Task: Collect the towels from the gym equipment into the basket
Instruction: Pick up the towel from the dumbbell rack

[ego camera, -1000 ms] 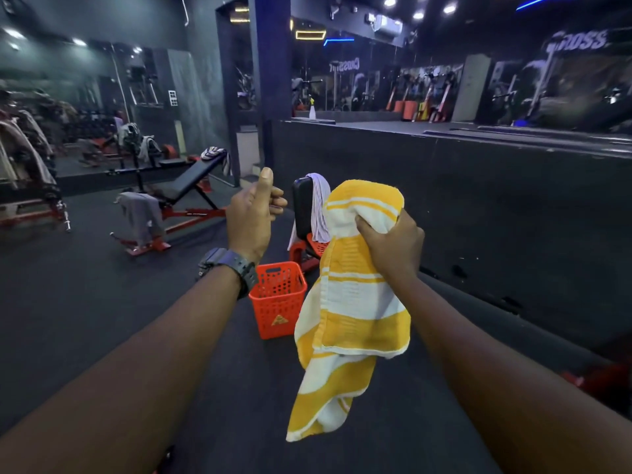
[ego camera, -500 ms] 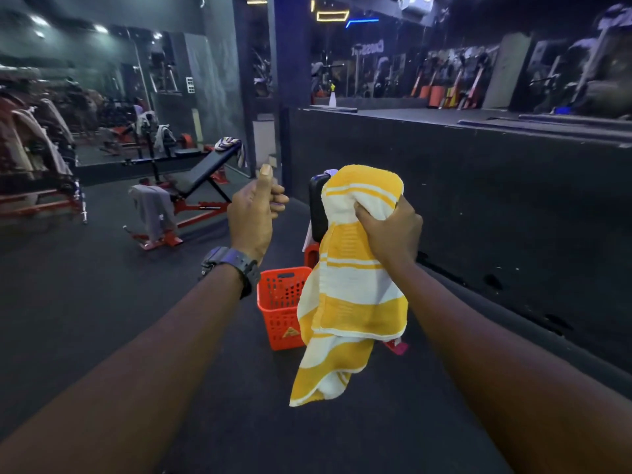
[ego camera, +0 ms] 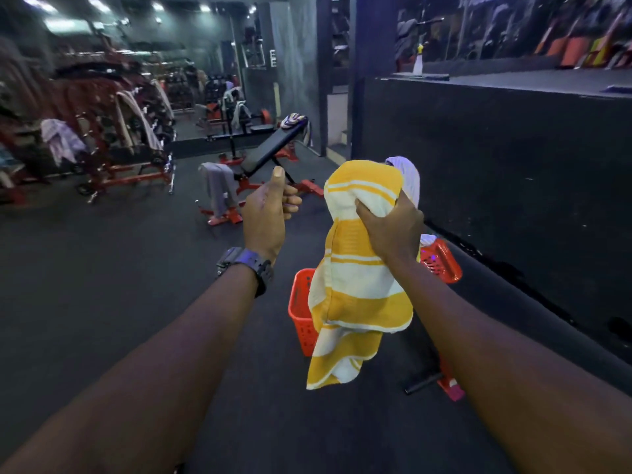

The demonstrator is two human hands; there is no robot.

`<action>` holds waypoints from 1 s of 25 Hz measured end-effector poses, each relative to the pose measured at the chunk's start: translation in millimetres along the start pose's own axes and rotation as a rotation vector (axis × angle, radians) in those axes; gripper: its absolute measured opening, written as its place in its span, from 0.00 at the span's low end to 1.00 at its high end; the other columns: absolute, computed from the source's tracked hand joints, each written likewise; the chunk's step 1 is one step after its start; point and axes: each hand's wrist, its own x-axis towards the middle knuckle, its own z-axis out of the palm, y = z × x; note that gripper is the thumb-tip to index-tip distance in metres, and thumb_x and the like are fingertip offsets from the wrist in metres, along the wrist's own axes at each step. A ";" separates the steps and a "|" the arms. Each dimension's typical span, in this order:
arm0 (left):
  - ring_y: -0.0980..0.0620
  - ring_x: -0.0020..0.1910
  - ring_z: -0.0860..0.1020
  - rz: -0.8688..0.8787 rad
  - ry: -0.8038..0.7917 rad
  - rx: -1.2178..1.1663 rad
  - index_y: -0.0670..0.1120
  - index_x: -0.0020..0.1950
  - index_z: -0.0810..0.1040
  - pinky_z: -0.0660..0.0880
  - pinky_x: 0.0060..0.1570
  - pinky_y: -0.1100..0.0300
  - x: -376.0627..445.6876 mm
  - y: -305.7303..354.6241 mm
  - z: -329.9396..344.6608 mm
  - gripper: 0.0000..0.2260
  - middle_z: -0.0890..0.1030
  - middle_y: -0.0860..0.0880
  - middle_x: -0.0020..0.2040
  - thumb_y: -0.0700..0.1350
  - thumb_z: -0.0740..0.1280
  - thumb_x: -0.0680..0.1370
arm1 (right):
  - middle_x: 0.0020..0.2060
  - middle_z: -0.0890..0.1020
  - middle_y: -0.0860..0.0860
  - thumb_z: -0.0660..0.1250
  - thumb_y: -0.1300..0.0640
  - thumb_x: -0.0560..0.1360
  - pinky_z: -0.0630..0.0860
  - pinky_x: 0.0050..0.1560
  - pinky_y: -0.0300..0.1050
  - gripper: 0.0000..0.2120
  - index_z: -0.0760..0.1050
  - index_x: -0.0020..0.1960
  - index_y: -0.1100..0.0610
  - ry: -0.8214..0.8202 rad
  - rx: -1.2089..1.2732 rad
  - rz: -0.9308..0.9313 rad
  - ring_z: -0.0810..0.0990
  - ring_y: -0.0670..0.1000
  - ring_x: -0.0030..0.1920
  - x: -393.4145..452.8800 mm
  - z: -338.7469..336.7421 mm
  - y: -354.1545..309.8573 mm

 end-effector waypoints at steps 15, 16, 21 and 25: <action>0.47 0.39 0.80 -0.072 0.224 0.014 0.34 0.48 0.82 0.77 0.45 0.52 238.9 -155.6 90.4 0.32 0.85 0.38 0.42 0.65 0.59 0.77 | 0.44 0.84 0.52 0.75 0.40 0.71 0.82 0.48 0.49 0.23 0.79 0.57 0.56 -0.189 0.033 -0.068 0.82 0.53 0.44 208.4 210.6 122.1; 0.48 0.38 0.81 -0.073 0.231 0.030 0.35 0.48 0.82 0.77 0.44 0.54 253.1 -167.5 96.1 0.32 0.85 0.38 0.42 0.65 0.59 0.77 | 0.44 0.84 0.52 0.75 0.41 0.71 0.82 0.48 0.49 0.23 0.78 0.57 0.56 -0.211 0.045 -0.069 0.83 0.53 0.45 219.6 226.7 135.4; 0.50 0.38 0.81 -0.134 0.278 0.130 0.35 0.46 0.82 0.77 0.40 0.59 305.7 -244.3 123.6 0.32 0.85 0.39 0.42 0.65 0.58 0.78 | 0.42 0.83 0.49 0.75 0.41 0.71 0.81 0.48 0.48 0.22 0.79 0.55 0.56 -0.309 0.069 -0.030 0.82 0.52 0.43 252.6 307.7 219.5; 0.48 0.39 0.81 -0.238 0.336 0.197 0.35 0.45 0.82 0.76 0.41 0.56 343.4 -318.3 157.5 0.31 0.85 0.36 0.43 0.63 0.57 0.79 | 0.41 0.84 0.53 0.76 0.42 0.70 0.80 0.45 0.52 0.22 0.79 0.54 0.57 -0.463 0.045 0.070 0.83 0.59 0.44 265.4 374.1 300.3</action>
